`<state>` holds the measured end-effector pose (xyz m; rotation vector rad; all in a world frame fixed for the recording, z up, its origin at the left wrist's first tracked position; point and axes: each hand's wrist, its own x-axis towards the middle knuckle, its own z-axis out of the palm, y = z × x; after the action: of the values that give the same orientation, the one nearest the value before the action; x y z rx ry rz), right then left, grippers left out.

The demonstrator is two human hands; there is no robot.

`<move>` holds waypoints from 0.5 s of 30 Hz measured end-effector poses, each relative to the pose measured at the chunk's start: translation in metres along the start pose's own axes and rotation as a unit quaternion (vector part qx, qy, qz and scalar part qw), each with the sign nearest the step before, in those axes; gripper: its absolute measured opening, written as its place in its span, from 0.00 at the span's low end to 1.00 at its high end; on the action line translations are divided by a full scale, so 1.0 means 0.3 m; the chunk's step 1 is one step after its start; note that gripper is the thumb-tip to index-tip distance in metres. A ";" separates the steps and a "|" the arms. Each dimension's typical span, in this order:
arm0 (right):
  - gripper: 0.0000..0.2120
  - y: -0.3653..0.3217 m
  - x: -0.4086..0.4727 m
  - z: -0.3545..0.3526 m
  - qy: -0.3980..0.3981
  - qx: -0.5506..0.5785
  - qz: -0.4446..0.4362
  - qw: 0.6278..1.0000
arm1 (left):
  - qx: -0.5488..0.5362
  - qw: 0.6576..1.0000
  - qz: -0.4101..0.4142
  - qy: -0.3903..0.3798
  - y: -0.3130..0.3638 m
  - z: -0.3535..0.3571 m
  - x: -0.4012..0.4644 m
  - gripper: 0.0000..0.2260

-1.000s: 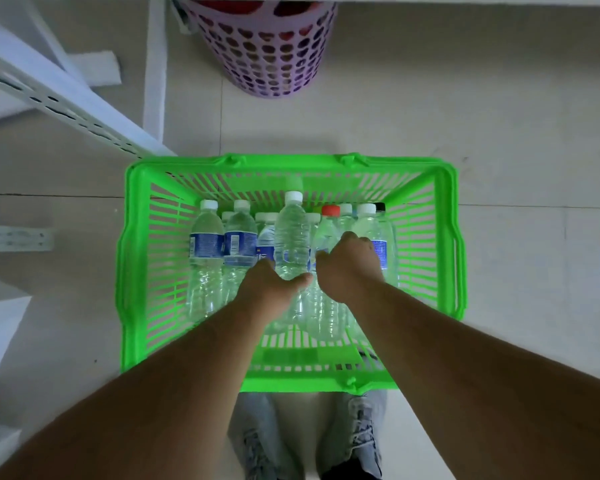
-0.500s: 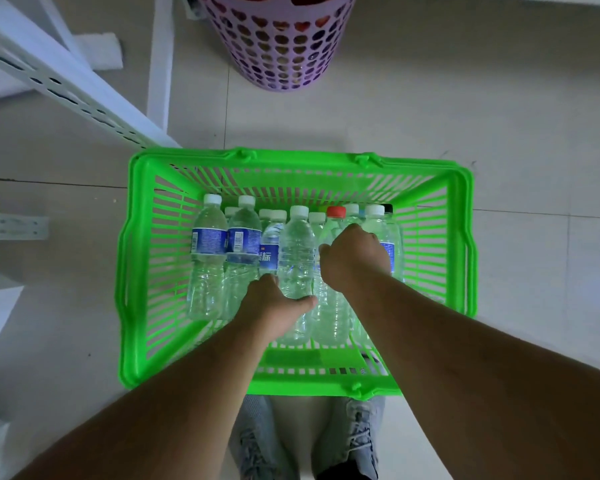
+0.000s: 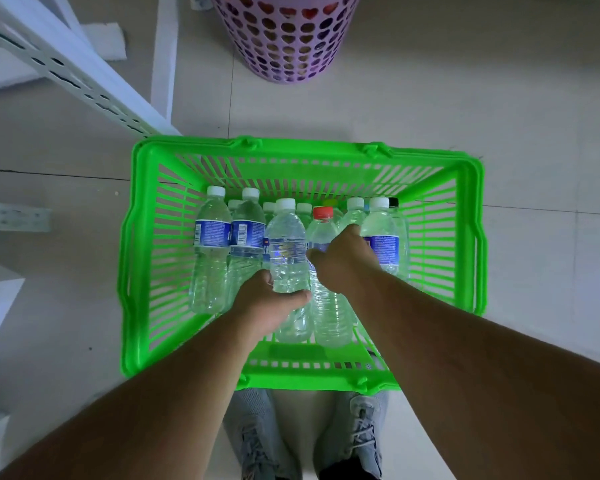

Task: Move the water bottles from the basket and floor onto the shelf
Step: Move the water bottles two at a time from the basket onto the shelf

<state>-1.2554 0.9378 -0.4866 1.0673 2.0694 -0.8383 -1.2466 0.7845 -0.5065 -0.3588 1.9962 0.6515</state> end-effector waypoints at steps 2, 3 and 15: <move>0.30 0.014 0.003 0.012 -0.005 0.037 0.002 0.999 | -0.018 1.000 0.002 0.005 -0.004 -0.002 -0.007 0.39; 0.30 0.023 0.005 0.011 -0.005 0.048 -0.001 0.999 | -0.026 1.000 0.003 0.004 -0.004 -0.004 -0.014 0.38; 0.20 -0.055 -0.326 -0.265 0.043 0.097 -0.097 0.990 | -0.153 0.984 0.085 0.021 0.066 -0.264 -0.385 0.16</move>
<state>-1.2455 0.9490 -0.3604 1.0294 2.2271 -1.1282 -1.2570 0.7526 -0.3691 -0.3897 1.9814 1.0734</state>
